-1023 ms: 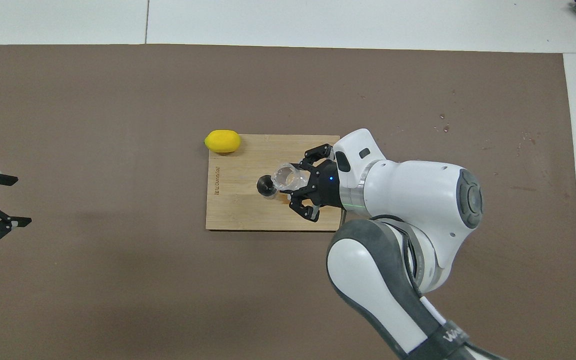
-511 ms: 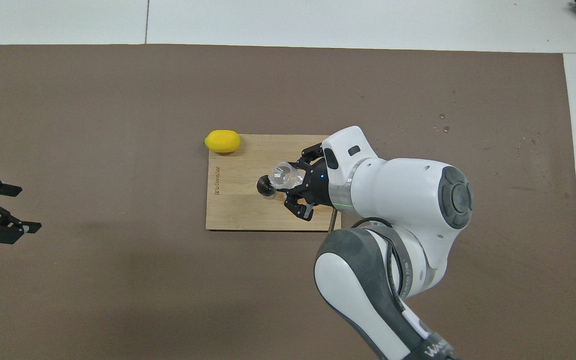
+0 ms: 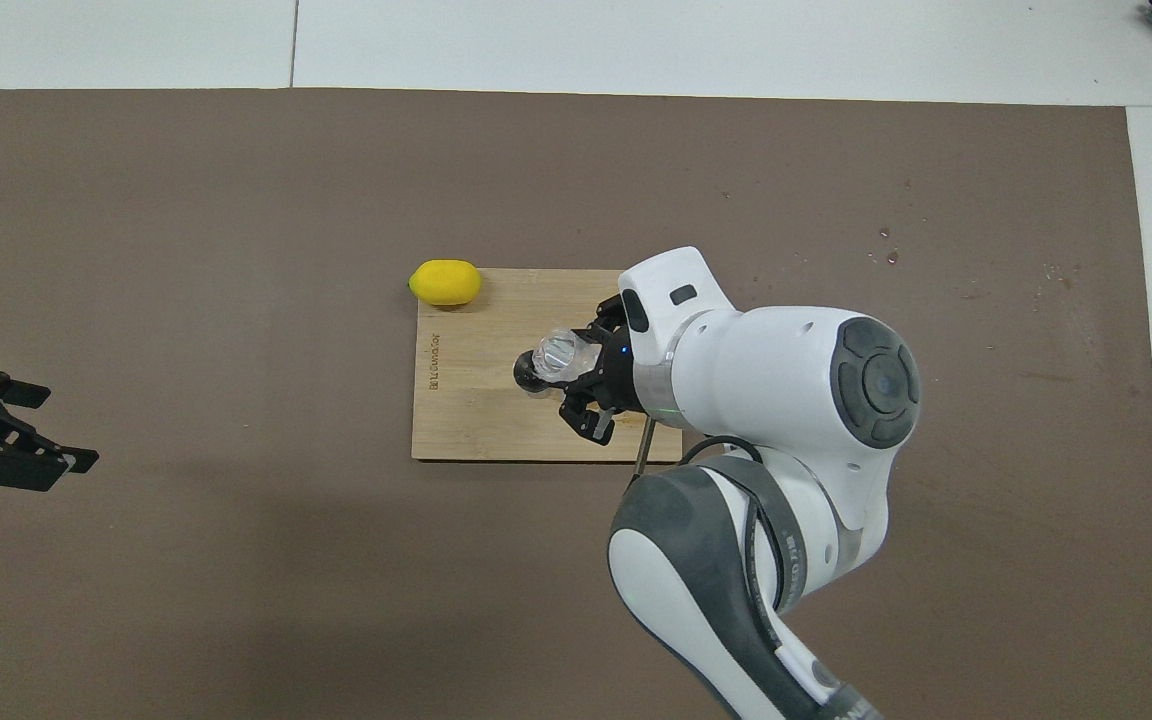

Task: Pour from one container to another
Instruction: 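Tilt the glass cup over the metal cup with the right gripper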

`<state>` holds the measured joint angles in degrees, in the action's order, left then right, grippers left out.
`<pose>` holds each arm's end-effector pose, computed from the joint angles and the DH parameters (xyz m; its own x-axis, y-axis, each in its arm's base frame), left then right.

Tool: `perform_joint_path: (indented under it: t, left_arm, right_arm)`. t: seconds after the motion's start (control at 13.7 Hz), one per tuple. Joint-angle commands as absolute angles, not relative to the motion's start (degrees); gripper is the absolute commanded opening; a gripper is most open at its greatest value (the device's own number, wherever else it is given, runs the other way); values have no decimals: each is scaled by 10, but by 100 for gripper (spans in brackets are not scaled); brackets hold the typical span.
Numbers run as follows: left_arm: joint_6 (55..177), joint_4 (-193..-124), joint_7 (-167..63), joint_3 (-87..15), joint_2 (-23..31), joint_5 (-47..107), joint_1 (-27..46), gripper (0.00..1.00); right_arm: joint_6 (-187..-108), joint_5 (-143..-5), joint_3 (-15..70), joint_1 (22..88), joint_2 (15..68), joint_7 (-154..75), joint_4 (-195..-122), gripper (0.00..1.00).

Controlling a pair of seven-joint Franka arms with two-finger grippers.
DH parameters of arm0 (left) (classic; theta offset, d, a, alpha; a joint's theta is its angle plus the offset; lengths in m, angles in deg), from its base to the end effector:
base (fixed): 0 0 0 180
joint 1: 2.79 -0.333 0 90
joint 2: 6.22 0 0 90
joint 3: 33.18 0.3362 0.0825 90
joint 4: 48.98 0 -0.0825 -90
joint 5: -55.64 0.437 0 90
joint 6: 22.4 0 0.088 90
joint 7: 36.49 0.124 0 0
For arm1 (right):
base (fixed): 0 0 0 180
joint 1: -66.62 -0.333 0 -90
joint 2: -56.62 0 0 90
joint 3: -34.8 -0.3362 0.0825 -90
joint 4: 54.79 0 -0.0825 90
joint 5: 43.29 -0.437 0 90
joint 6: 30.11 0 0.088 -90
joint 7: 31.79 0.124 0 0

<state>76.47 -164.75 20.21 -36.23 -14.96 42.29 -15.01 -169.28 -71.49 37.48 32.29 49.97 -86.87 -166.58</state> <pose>0.5401 0.0607 0.4960 0.7187 -0.6884 0.0979 -0.6885 -0.6848 0.2388 0.5676 0.3588 0.4385 0.3185 0.8082 0.4954 0.9320 -0.3624 -0.0080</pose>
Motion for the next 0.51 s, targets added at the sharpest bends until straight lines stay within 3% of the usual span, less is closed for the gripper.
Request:
perform_joint_path:
  t: [0.0, 0.44]
  left_arm:
    - [760, -1661, 163, -356, -169, 445, -137, 100]
    - [745, -1656, 80, -356, -187, 471, -135, 100]
  right_arm:
    - [-1672, -690, 376, 320, 492, -836, -1649, 0]
    - [-1634, -626, 376, 315, 490, -778, -1624, 0]
